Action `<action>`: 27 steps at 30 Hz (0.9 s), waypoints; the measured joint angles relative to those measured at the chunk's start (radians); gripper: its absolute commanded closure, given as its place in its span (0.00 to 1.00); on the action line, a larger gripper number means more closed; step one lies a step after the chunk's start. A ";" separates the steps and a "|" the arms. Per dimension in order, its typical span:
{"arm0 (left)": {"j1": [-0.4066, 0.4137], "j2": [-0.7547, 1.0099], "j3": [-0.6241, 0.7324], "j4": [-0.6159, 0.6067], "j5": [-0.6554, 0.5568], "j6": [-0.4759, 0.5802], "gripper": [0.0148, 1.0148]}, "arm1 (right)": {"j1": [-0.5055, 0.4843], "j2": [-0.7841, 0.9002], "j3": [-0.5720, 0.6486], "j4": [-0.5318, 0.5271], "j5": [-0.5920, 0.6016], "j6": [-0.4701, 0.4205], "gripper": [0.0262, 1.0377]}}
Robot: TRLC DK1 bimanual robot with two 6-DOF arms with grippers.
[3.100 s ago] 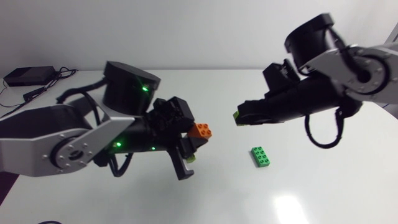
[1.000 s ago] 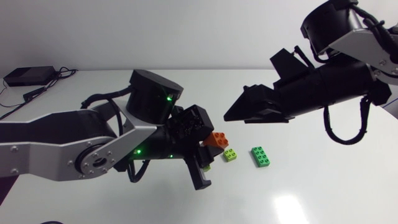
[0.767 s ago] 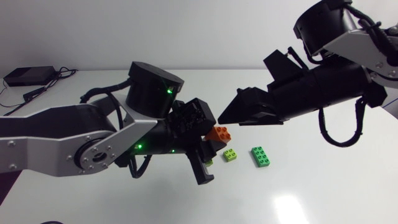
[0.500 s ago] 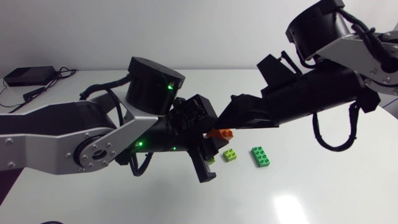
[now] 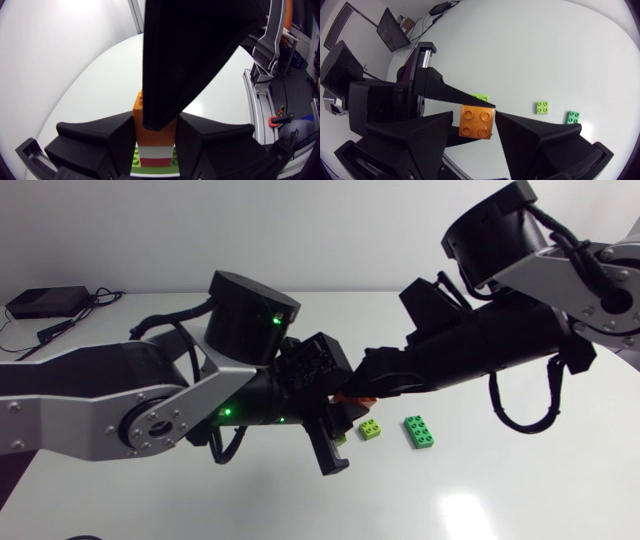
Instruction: Separate the duplo bricks
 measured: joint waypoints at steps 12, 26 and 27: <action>-0.003 0.001 0.002 -0.010 -0.017 0.000 0.79 | 0.008 0.000 -0.013 0.016 0.027 0.026 0.68; 0.000 -0.023 0.004 -0.029 -0.015 0.000 0.13 | 0.013 0.000 -0.013 0.022 0.031 0.028 0.68; 0.005 -0.031 0.003 -0.029 -0.015 0.000 0.13 | 0.013 0.000 -0.013 0.022 0.031 0.028 0.68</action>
